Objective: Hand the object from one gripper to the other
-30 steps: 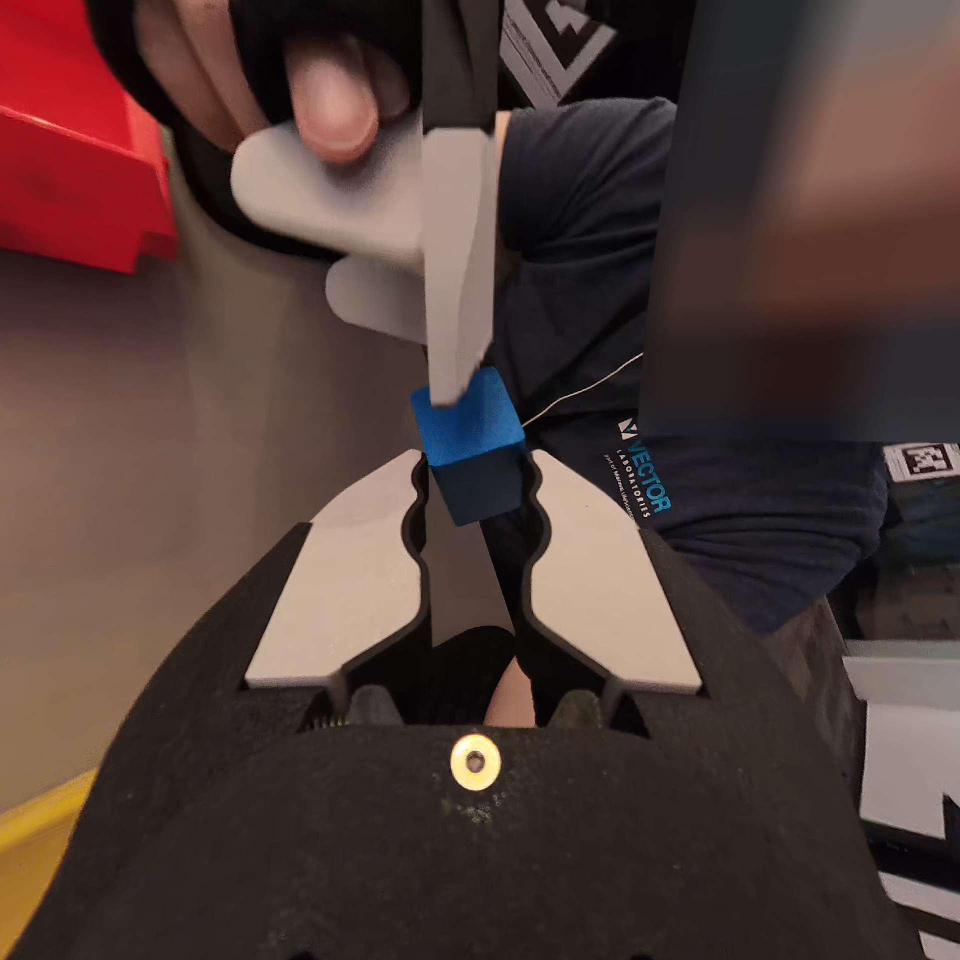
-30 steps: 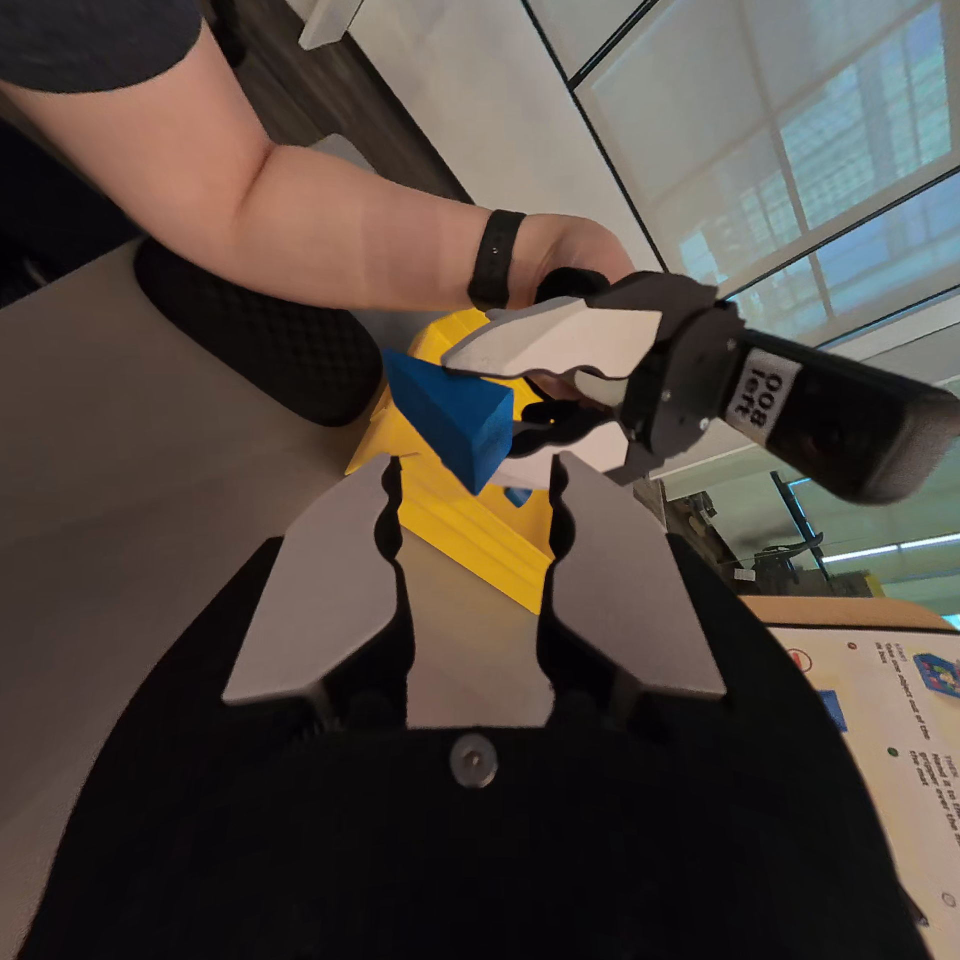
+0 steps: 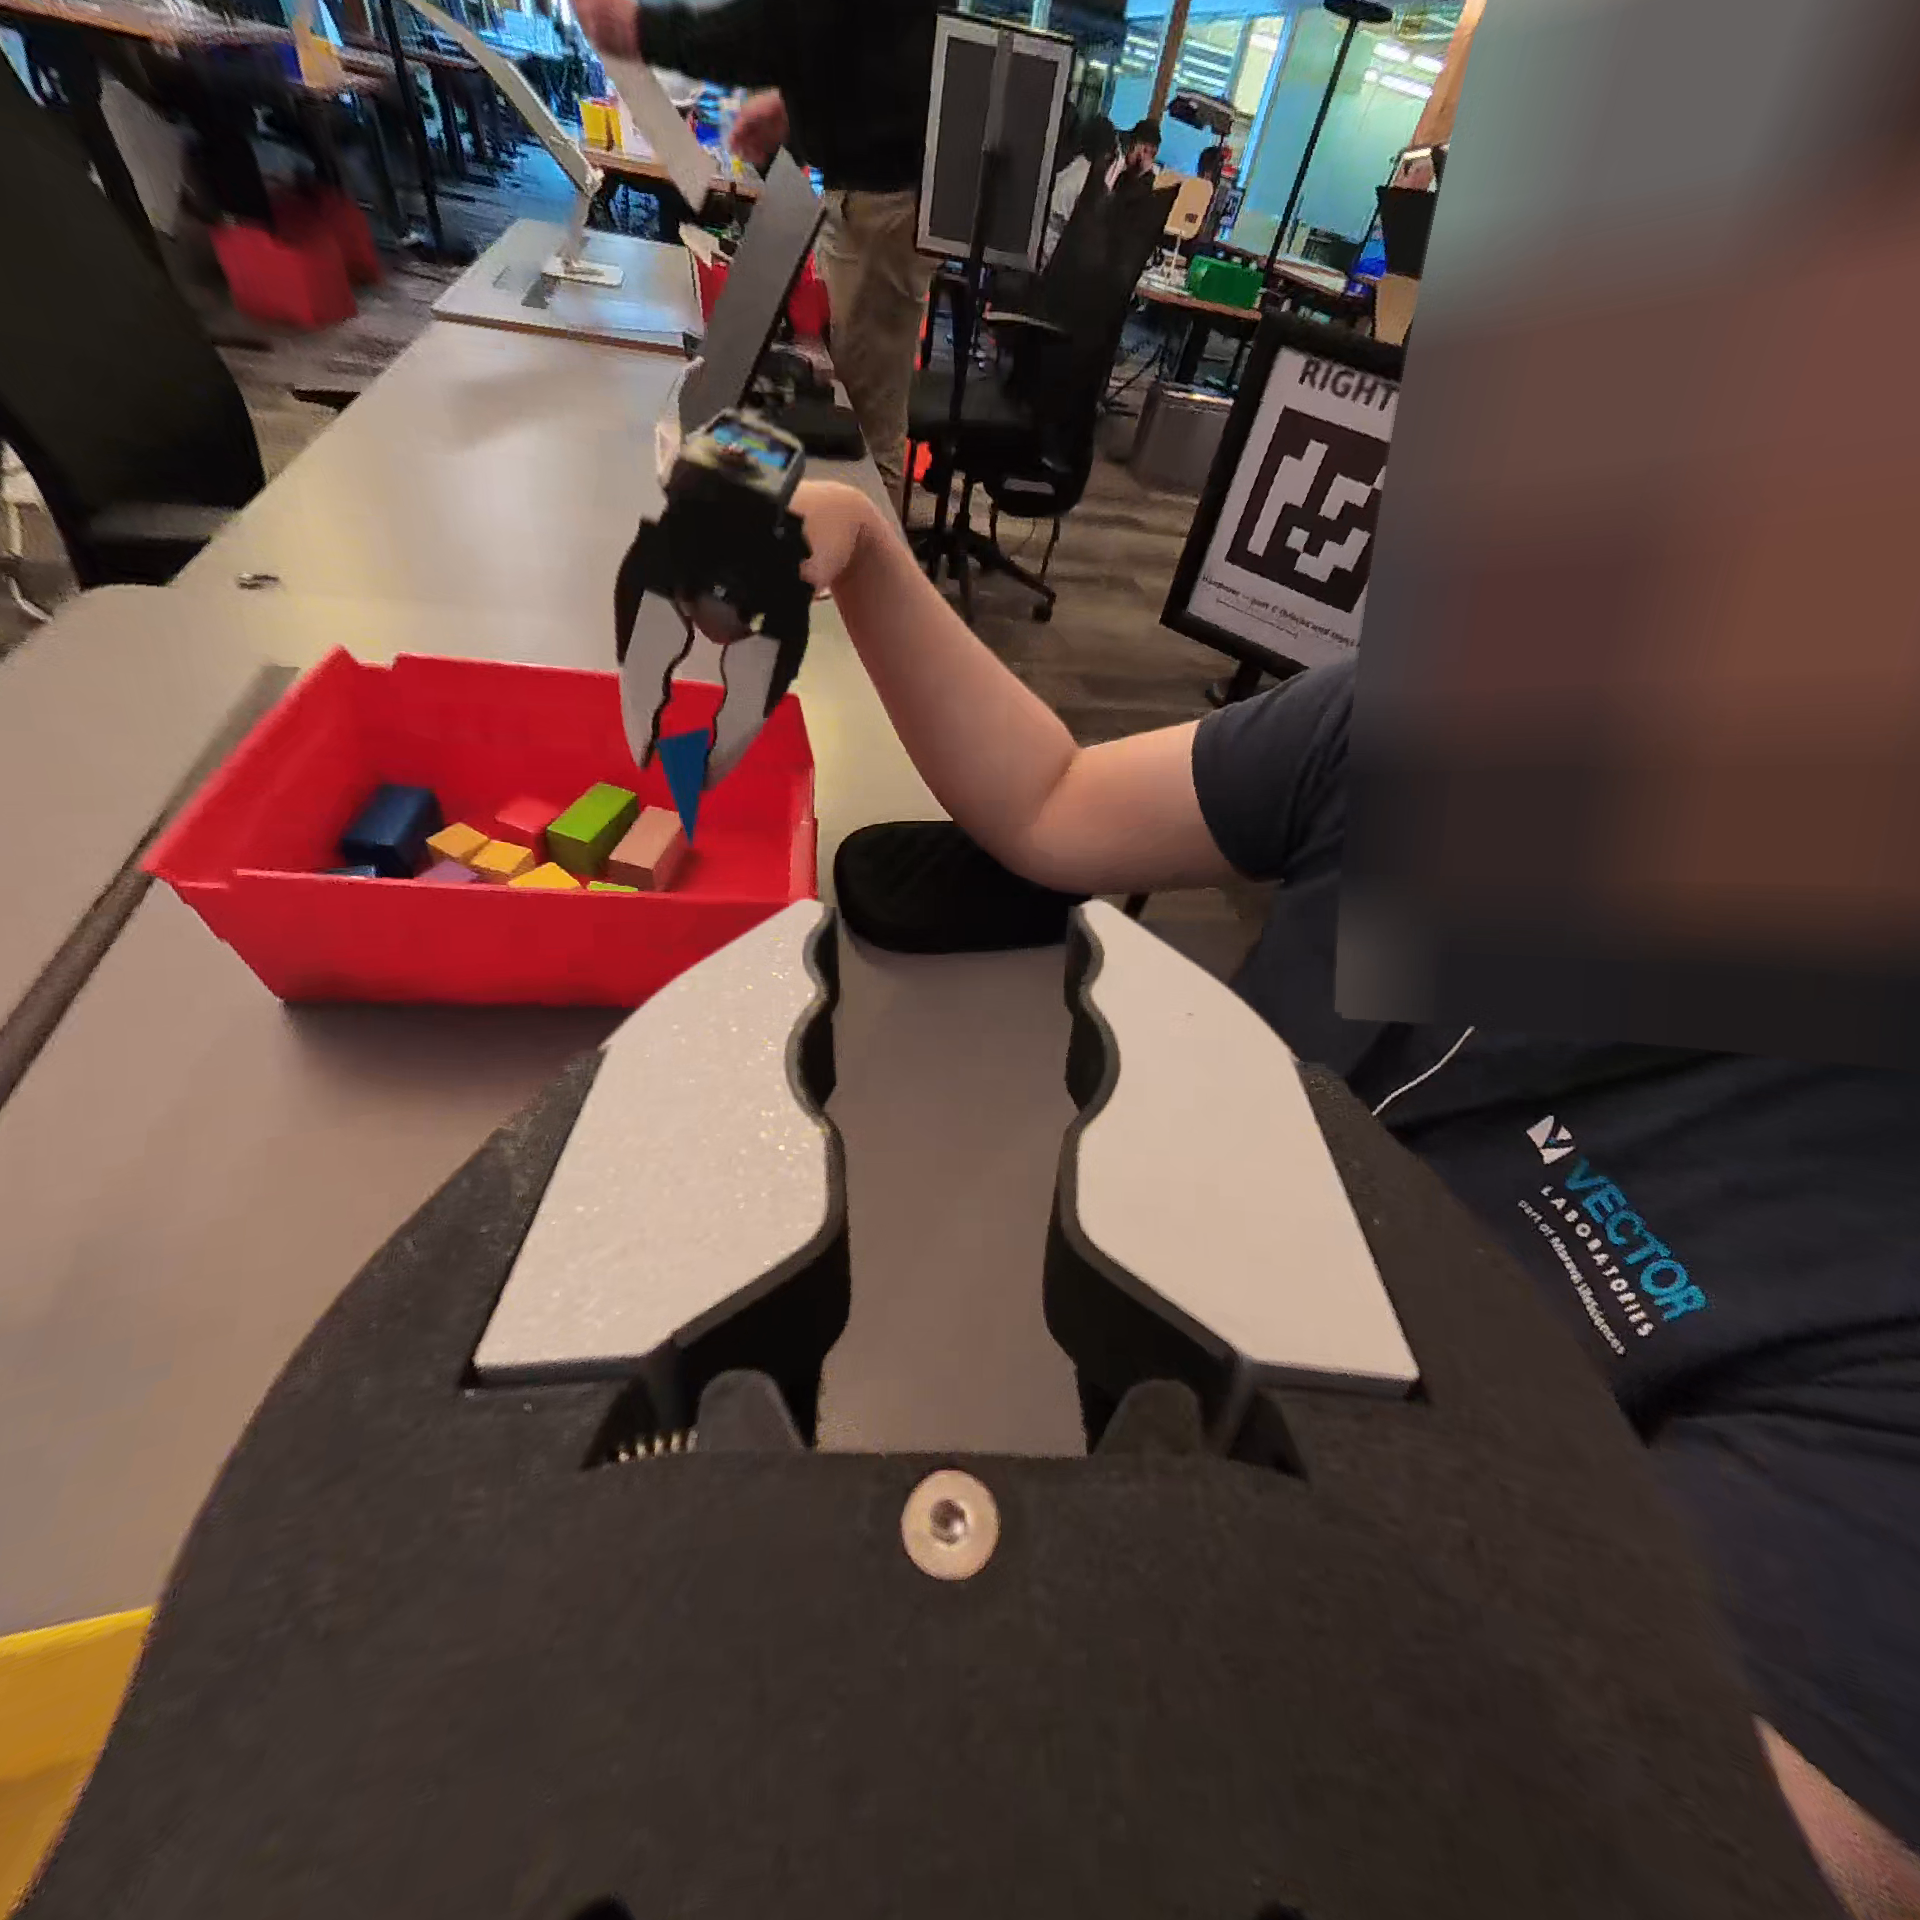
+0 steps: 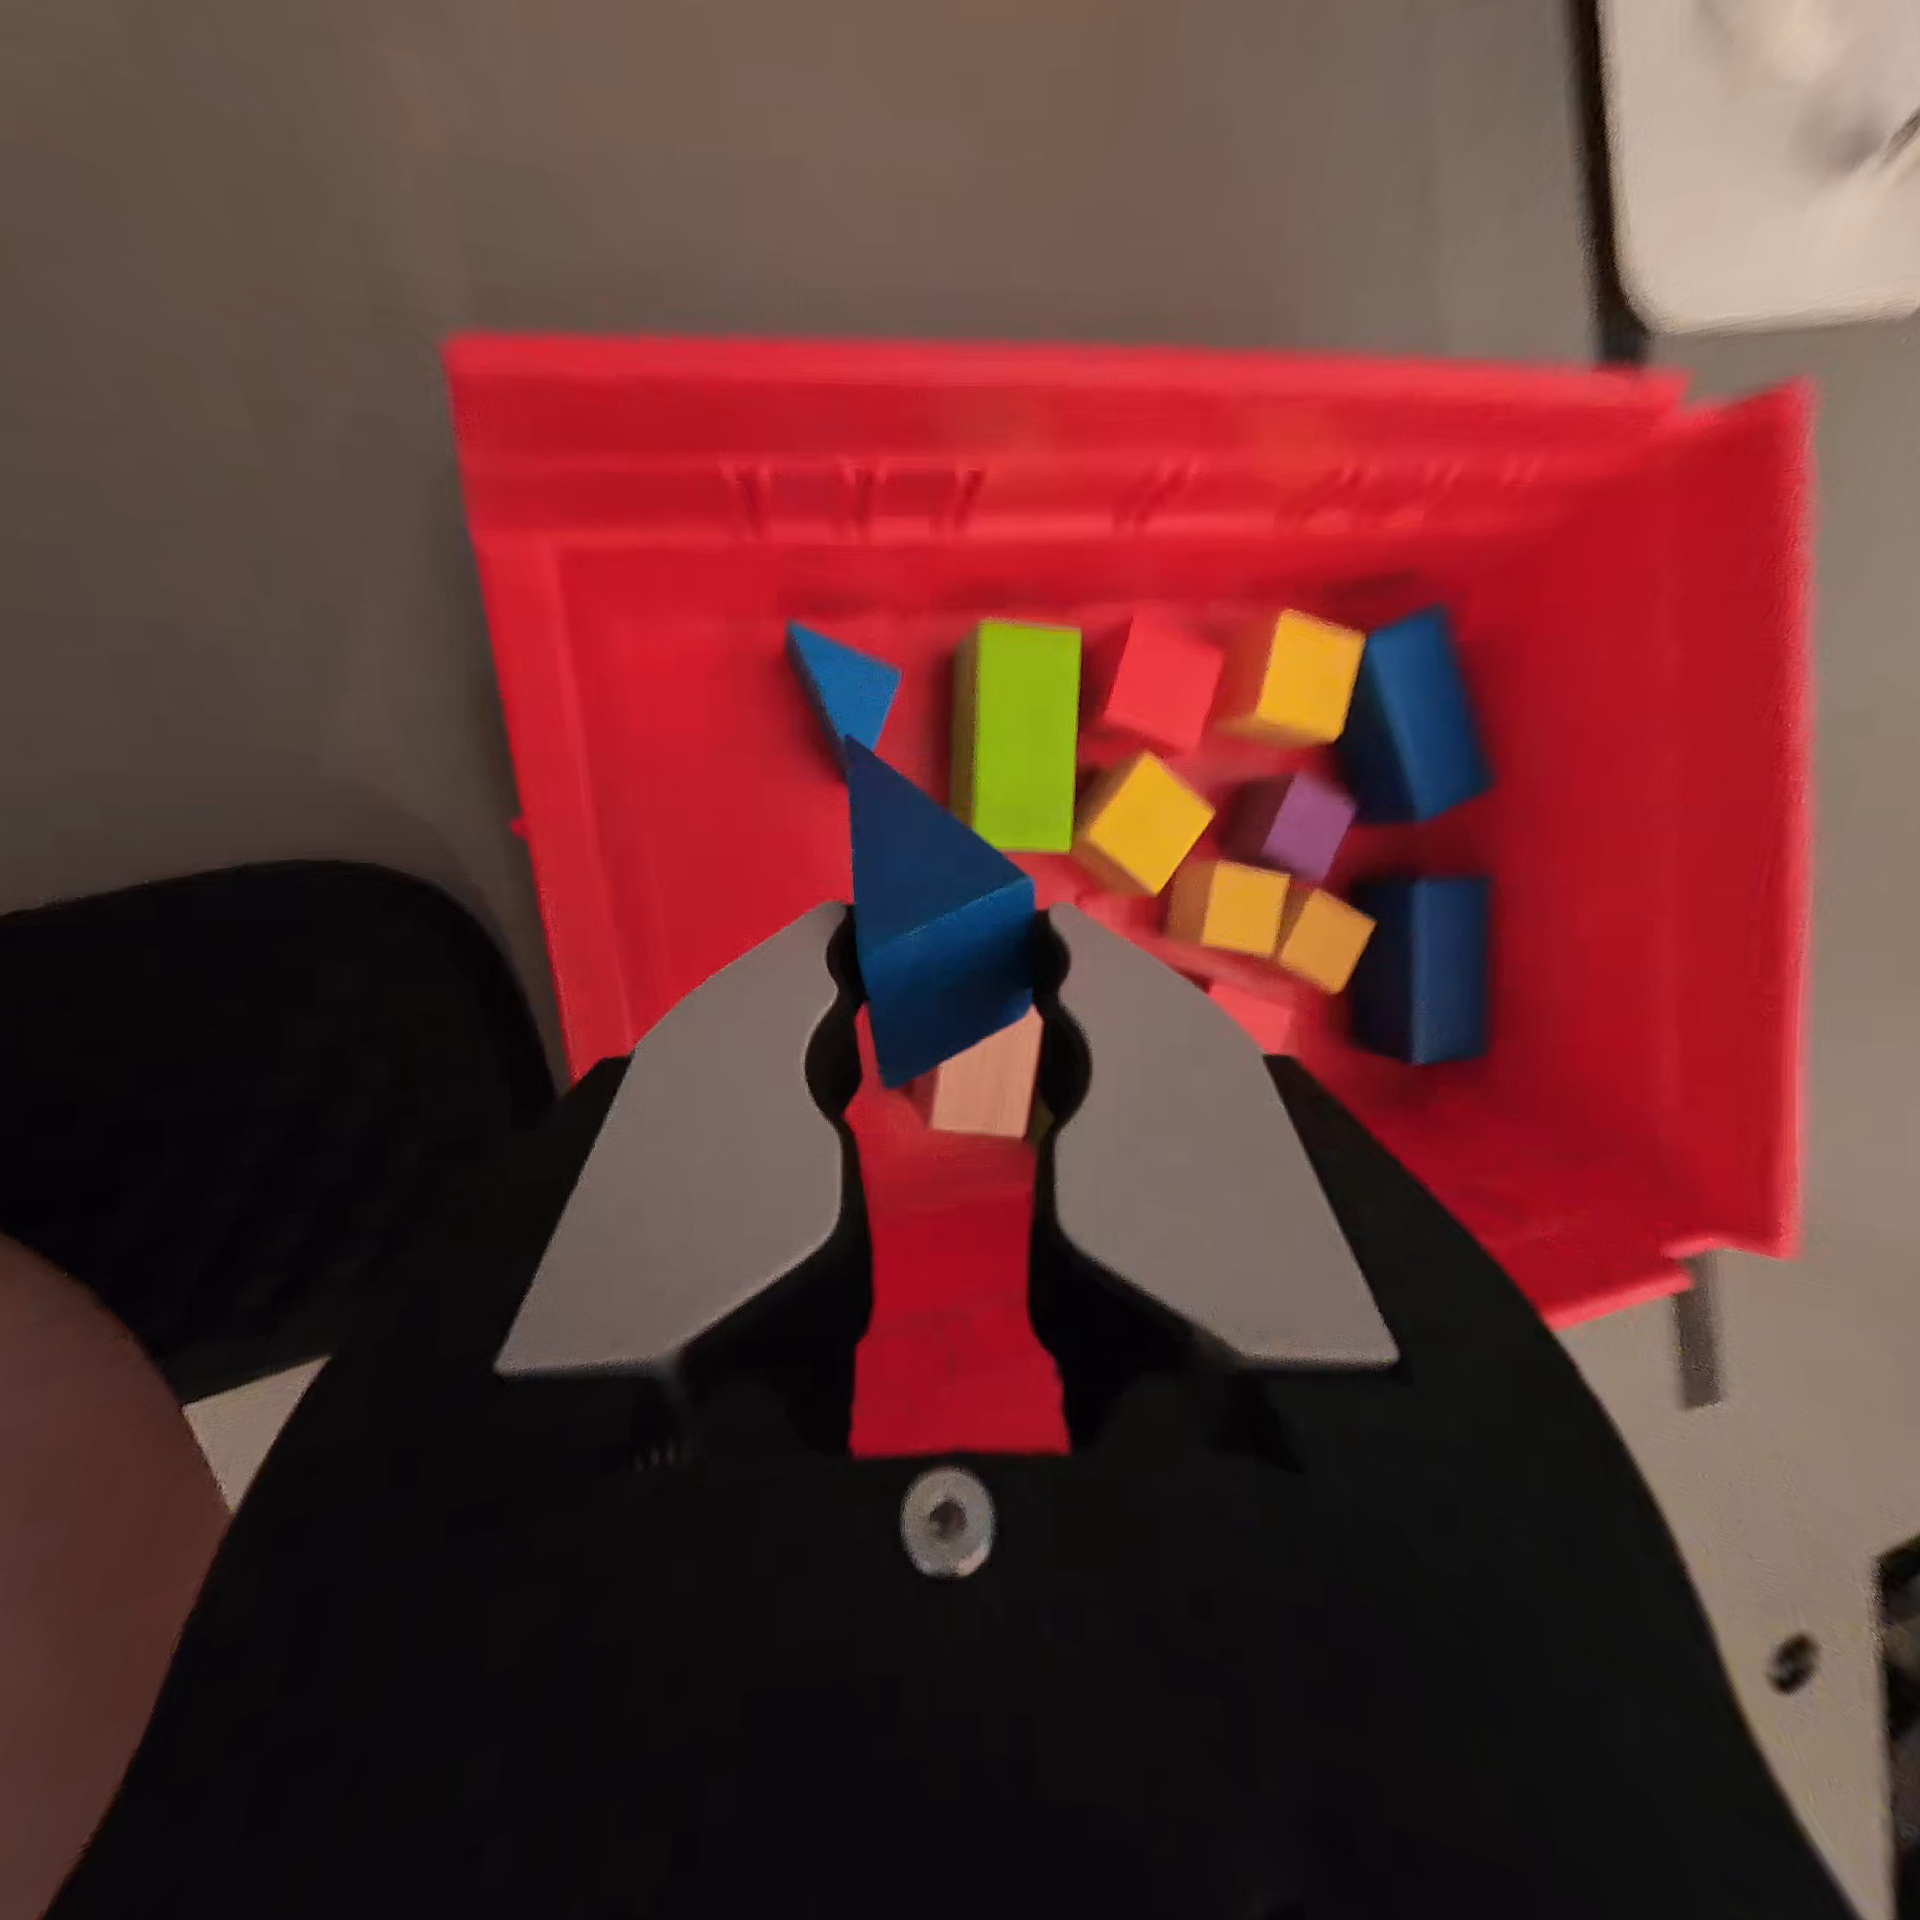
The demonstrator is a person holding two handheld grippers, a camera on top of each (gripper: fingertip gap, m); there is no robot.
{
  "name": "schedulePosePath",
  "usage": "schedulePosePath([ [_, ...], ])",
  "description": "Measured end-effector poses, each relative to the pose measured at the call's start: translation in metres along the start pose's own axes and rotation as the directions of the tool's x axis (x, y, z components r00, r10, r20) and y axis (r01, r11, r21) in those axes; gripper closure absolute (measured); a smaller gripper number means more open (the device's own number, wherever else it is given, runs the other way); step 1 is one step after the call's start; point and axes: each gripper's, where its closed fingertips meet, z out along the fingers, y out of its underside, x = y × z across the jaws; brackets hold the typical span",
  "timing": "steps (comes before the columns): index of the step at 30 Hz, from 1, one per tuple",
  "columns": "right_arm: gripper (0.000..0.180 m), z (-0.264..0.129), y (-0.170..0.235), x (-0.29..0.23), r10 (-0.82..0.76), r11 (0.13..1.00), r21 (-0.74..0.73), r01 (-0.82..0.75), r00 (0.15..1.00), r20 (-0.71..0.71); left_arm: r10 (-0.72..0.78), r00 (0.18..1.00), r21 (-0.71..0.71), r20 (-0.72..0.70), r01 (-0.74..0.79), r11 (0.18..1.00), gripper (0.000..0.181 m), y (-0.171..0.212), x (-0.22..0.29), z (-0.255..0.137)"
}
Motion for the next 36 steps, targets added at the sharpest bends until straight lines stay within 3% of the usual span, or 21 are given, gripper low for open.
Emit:
schedulePosePath([
  [6,0.147,0.039,0.024,-0.002,0.055,0.989,-0.14,-0.04,0.993,0.104,0.045,0.999,-0.074,-0.002,-0.045,0.996,0.138,0.005,0.014,0.012],
  [12,0.147,0.059,0.027,0.002,0.06,0.986,-0.163,-0.041,0.992,0.112,0.068,0.998,-0.131,-0.002,-0.068,0.989,0.138,0.011,0.018,0.022],
  [28,0.147,0.06,0.038,-0.005,0.09,0.944,-0.322,-0.07,0.995,0.048,0.076,0.997,-0.143,0.018,-0.073,0.987,0.138,0.012,0.019,0.018],
  [31,0.146,0.057,0.052,-0.014,0.125,0.909,-0.407,-0.086,0.99,0.069,0.07,0.997,-0.151,0.015,-0.067,0.986,0.138,0.014,0.019,0.019],
  [36,0.147,0.057,0.05,-0.016,0.141,0.902,-0.422,-0.095,0.987,0.081,0.073,0.997,-0.151,0.014,-0.07,0.986,0.138,0.013,0.022,0.018],
])
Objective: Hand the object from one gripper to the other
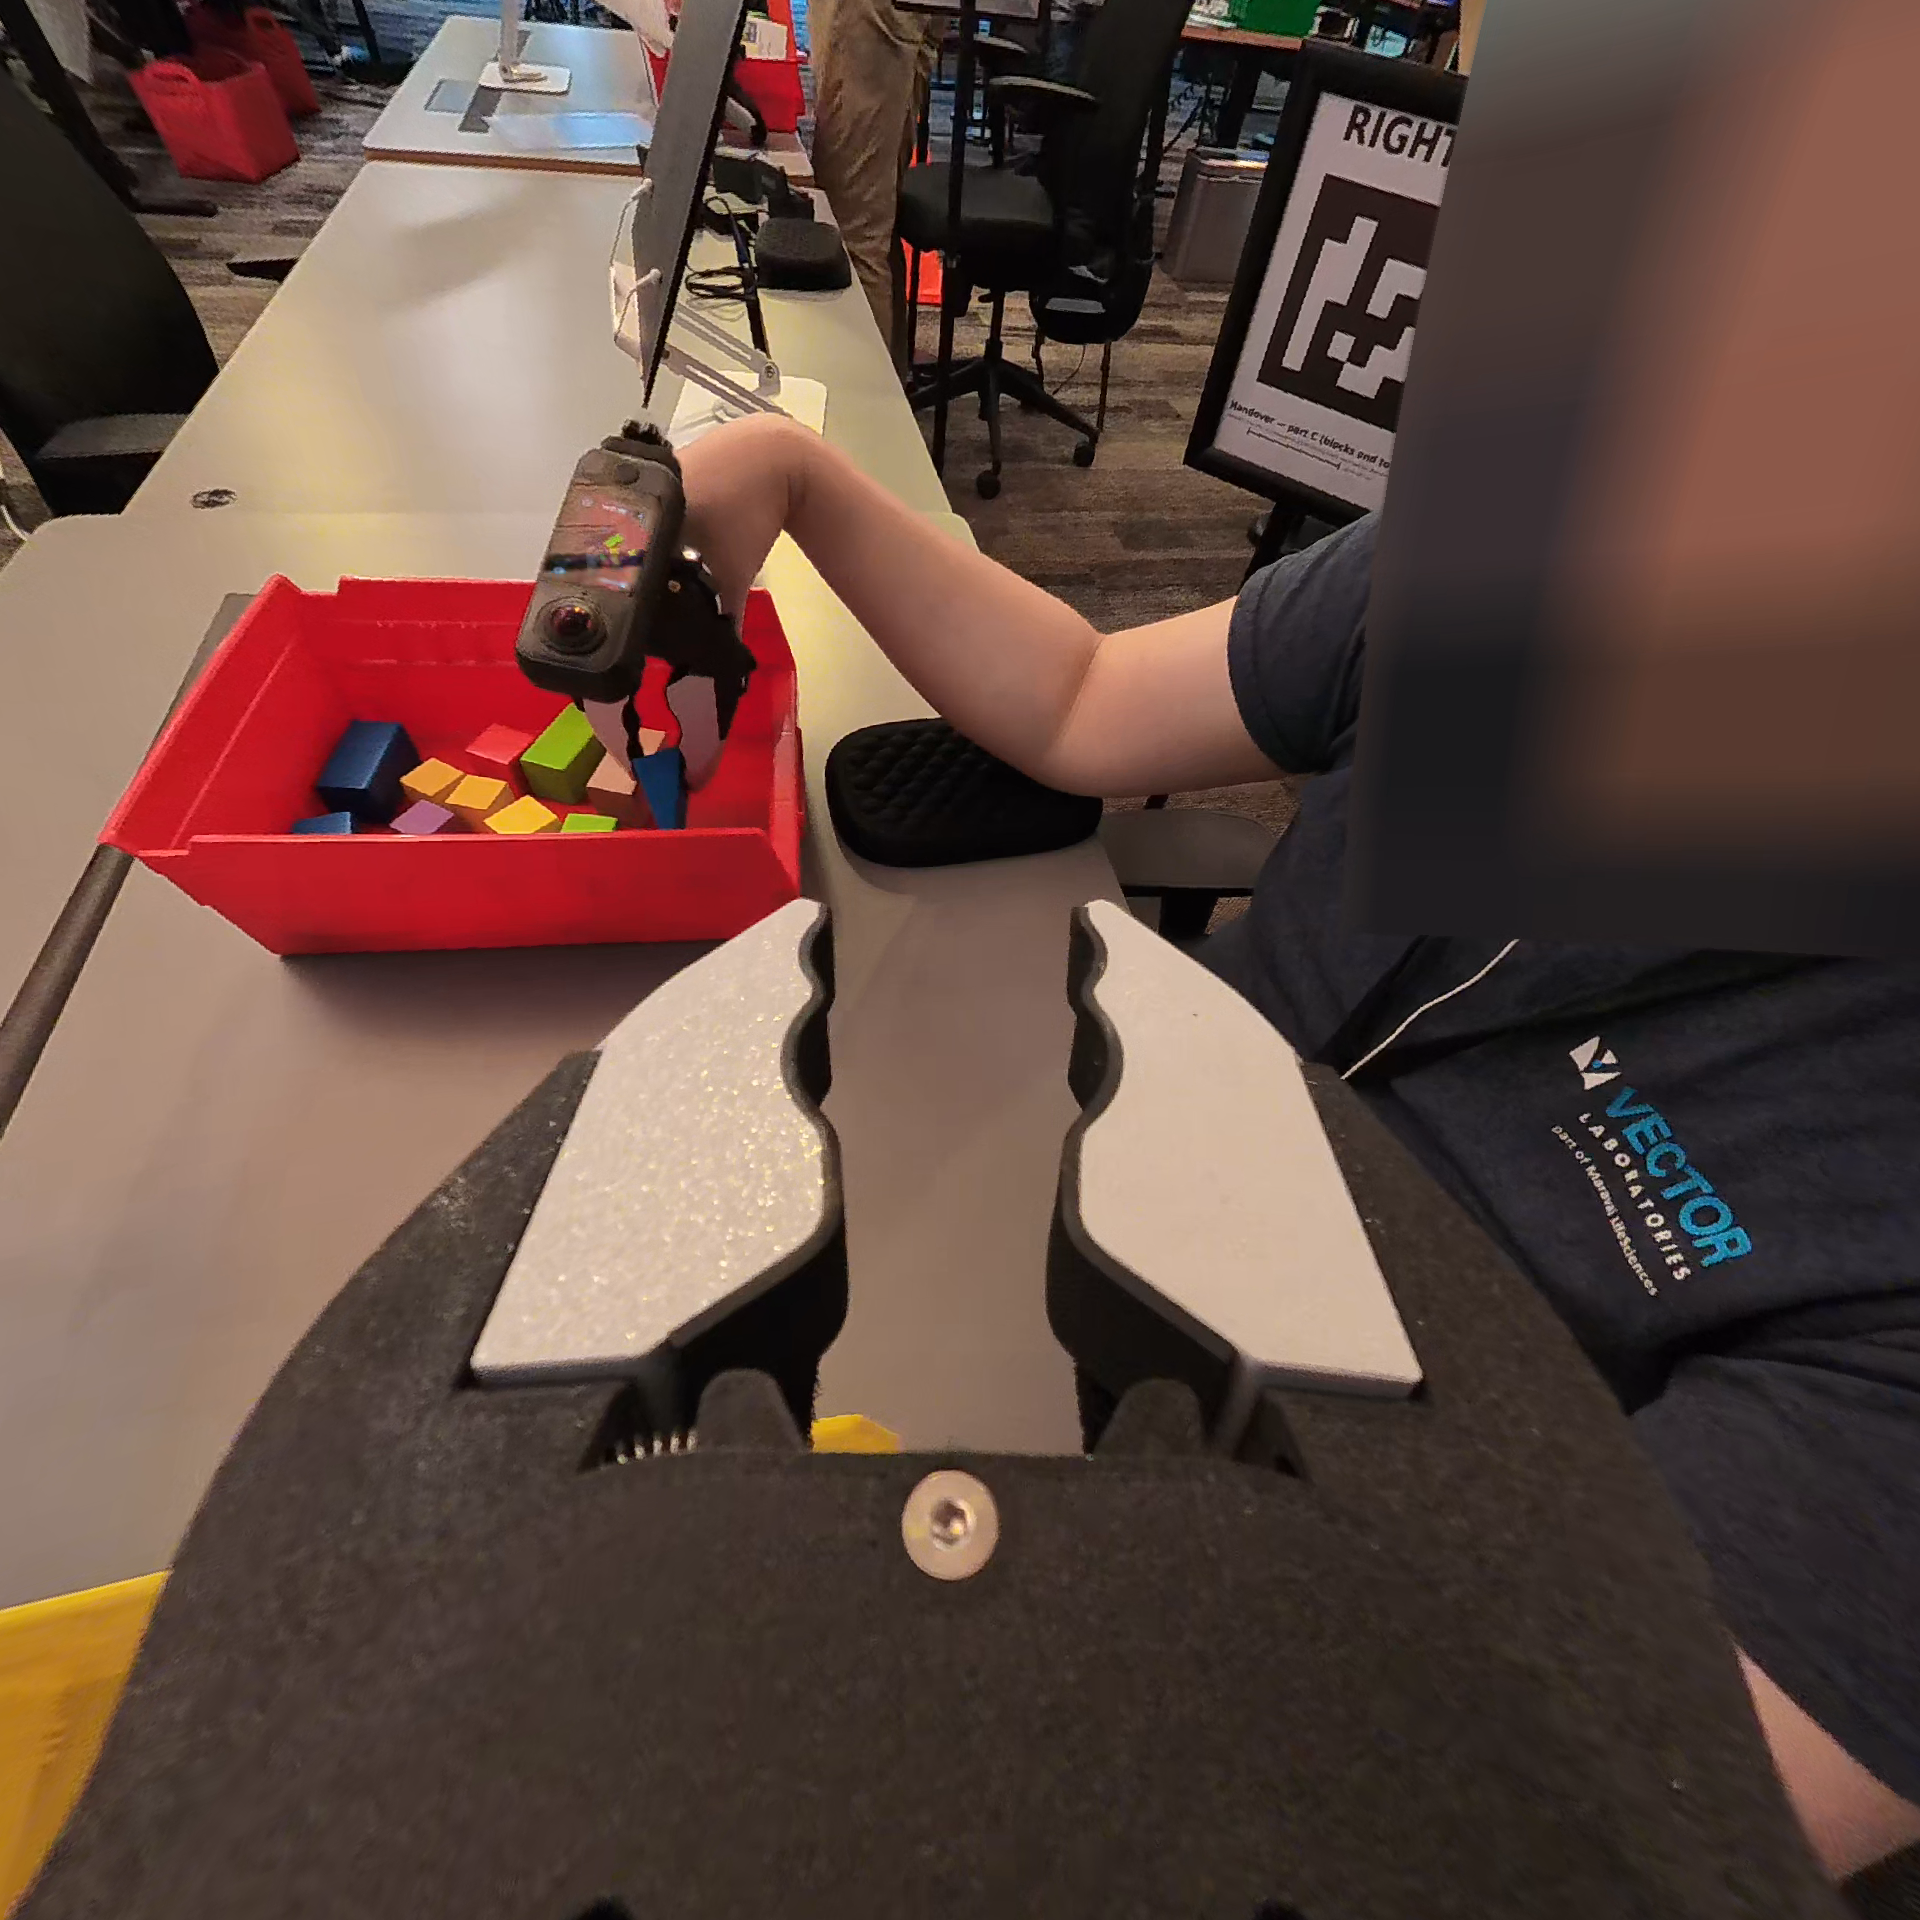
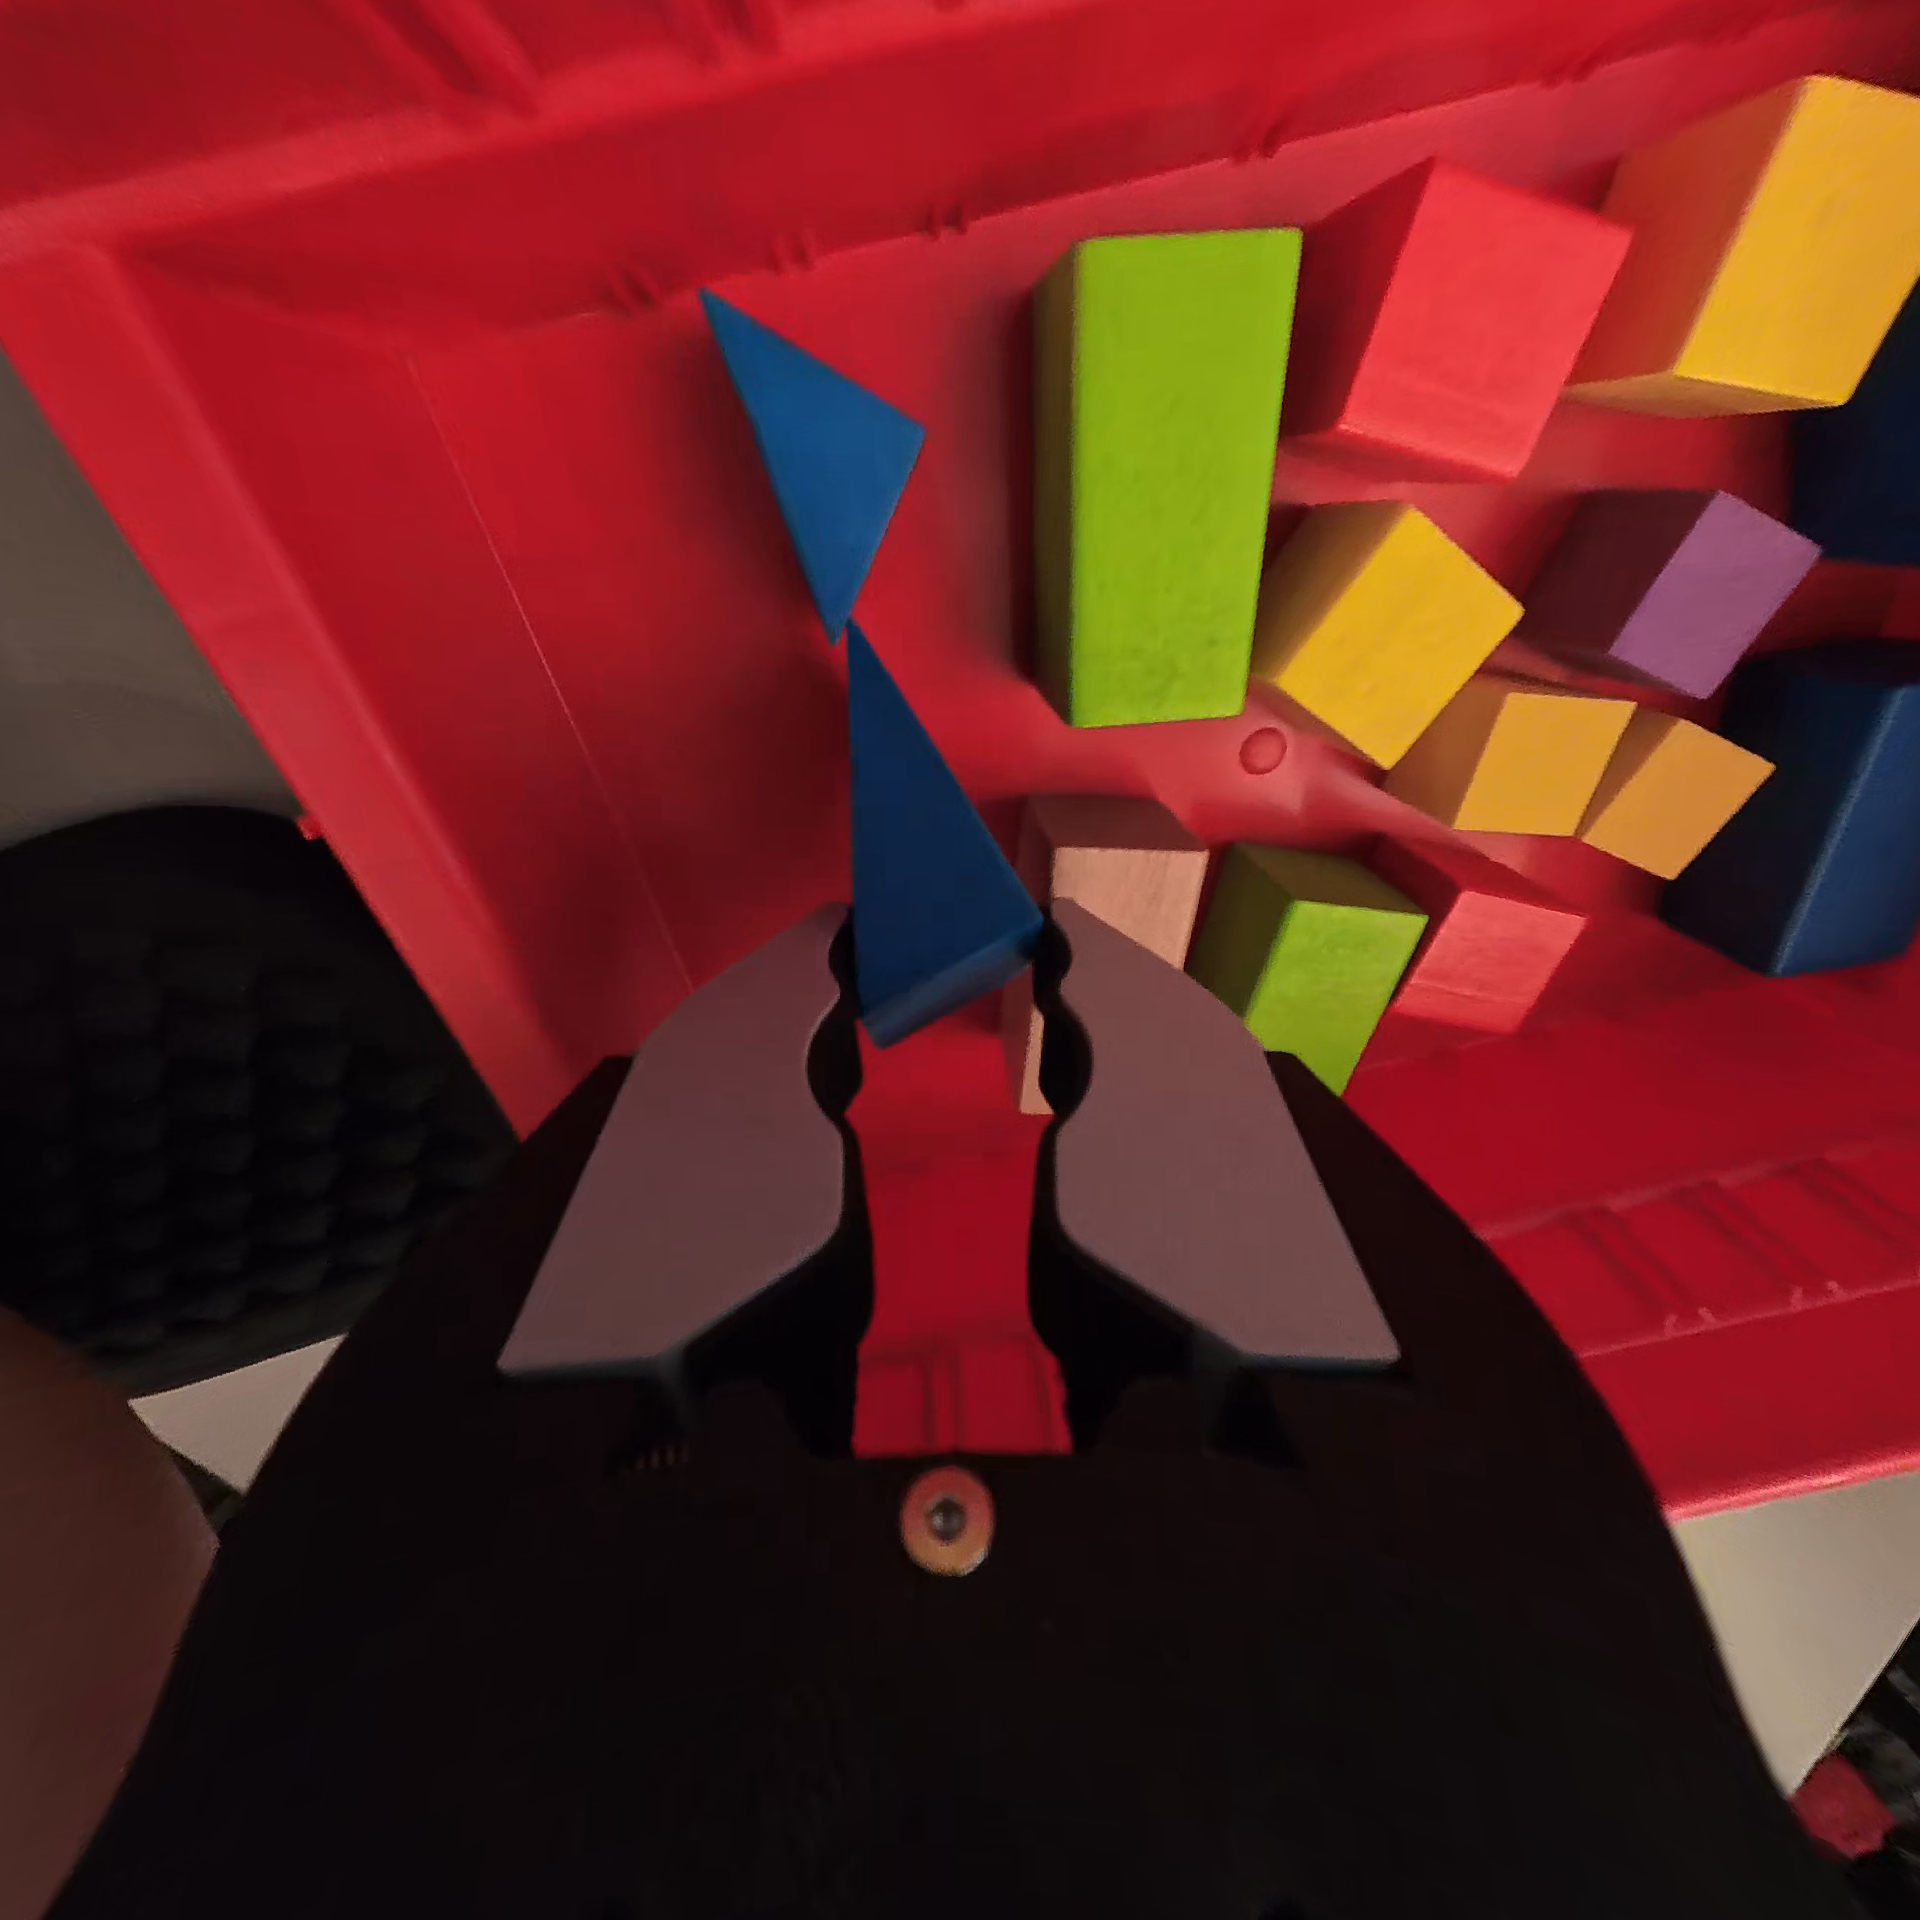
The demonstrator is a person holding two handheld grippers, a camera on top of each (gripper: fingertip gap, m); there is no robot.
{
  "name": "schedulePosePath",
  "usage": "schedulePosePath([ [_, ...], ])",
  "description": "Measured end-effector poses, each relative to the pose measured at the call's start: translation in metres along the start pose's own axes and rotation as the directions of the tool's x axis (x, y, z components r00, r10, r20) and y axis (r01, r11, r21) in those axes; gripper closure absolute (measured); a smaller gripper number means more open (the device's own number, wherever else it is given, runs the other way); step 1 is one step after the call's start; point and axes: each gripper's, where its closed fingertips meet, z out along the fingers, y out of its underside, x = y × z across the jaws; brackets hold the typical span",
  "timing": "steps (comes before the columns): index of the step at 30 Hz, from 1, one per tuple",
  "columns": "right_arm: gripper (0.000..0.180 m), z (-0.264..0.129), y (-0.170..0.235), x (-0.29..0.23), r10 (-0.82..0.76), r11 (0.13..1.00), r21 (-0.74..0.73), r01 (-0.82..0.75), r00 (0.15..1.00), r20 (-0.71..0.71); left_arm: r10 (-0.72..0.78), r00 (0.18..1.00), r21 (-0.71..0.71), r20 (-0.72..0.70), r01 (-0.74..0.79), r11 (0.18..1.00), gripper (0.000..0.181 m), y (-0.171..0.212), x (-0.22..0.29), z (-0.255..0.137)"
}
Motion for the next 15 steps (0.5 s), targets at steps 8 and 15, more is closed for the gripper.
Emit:
schedulePosePath([
  [8,0.148,0.001,0.007,-0.01,0.119,0.987,-0.113,-0.111,0.991,0.064,0.012,1.0,-0.012,0.014,-0.012,1.0,0.138,0.001,0.001,-0.001],
  [15,0.148,0.011,0.01,-0.015,0.206,0.972,-0.151,-0.182,0.965,0.163,0.013,1.0,-0.042,0.005,-0.013,0.999,0.138,0.004,0.0,0.006],
])
